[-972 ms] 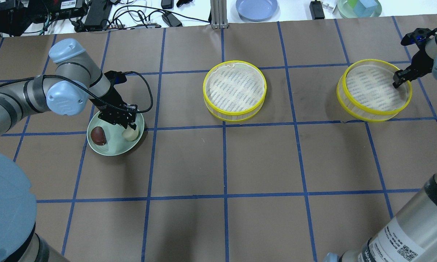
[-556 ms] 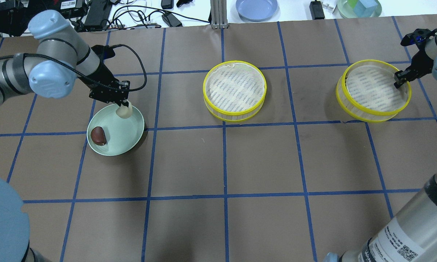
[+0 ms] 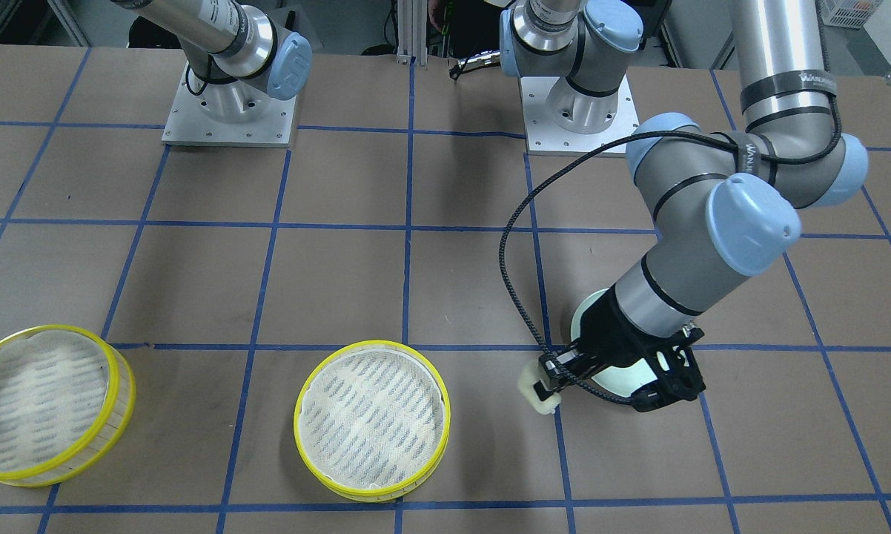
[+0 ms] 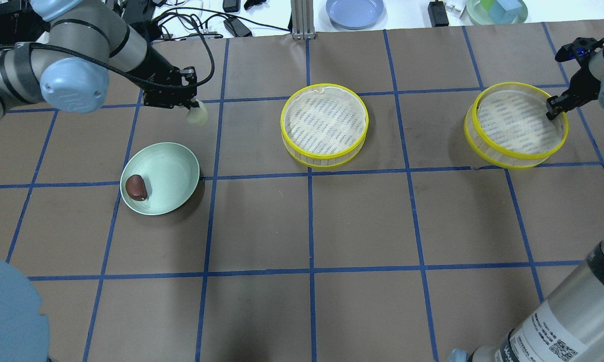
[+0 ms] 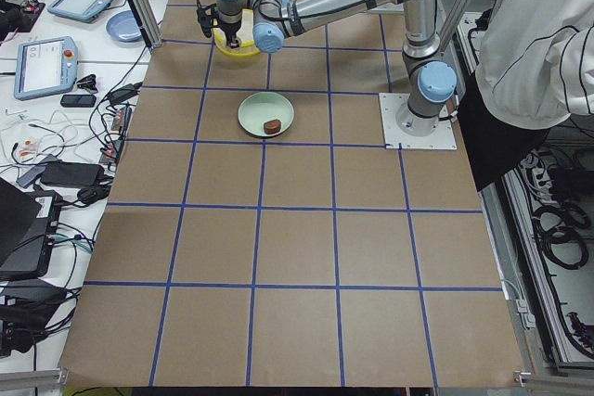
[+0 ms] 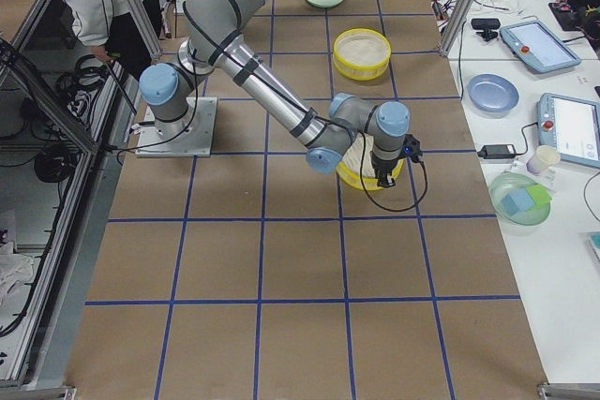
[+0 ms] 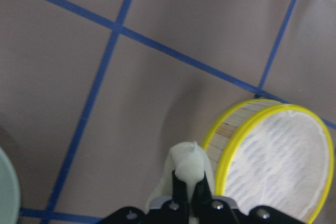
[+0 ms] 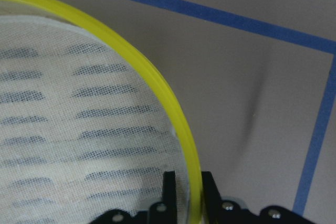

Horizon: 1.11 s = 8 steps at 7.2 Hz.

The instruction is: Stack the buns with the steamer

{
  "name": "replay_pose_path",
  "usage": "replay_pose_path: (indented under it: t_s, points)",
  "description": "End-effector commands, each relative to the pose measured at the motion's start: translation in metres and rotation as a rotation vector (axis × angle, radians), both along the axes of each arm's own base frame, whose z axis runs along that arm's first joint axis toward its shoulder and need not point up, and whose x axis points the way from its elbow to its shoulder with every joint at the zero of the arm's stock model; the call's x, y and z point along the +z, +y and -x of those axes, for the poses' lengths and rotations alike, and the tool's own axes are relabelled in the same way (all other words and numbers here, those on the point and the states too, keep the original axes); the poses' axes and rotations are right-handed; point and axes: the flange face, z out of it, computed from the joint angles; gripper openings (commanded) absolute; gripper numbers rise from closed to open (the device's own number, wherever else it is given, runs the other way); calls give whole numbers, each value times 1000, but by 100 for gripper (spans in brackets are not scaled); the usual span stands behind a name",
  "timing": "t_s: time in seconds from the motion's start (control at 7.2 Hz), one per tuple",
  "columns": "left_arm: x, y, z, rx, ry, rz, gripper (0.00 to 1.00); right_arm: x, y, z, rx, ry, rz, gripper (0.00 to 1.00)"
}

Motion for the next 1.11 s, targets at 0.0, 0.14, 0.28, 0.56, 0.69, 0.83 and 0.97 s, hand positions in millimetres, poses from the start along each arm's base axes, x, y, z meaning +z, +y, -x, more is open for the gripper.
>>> replay_pose_path:
  t_s: [0.0, 0.14, 0.28, 0.56, 0.69, 0.83, 0.97]
  points:
    - [-27, -1, 70, -29, 120, 38, 0, 43, 6, -13, -27, 12, 28, 25]
    - [-51, -9, 81, -5, 147, 41, 0, 34, 7, -13, -24, -4, 4, 22]
    - [-78, -11, 93, -3, 151, 12, 0, 23, 5, -11, -18, -9, -7, 19]
    - [-108, -6, 116, -21, 137, -29, 54, 19, 4, -9, 21, 0, -7, 25]
    - [-112, -4, 117, 40, 153, -70, 100, 19, 4, -9, 24, 1, -4, 28]
    - [-110, -5, 117, 80, 169, -91, 100, 18, 3, -9, 25, 0, -5, 30]
    - [-100, -5, 117, 72, 163, -72, 100, 17, 3, -8, 26, 1, -6, 31]
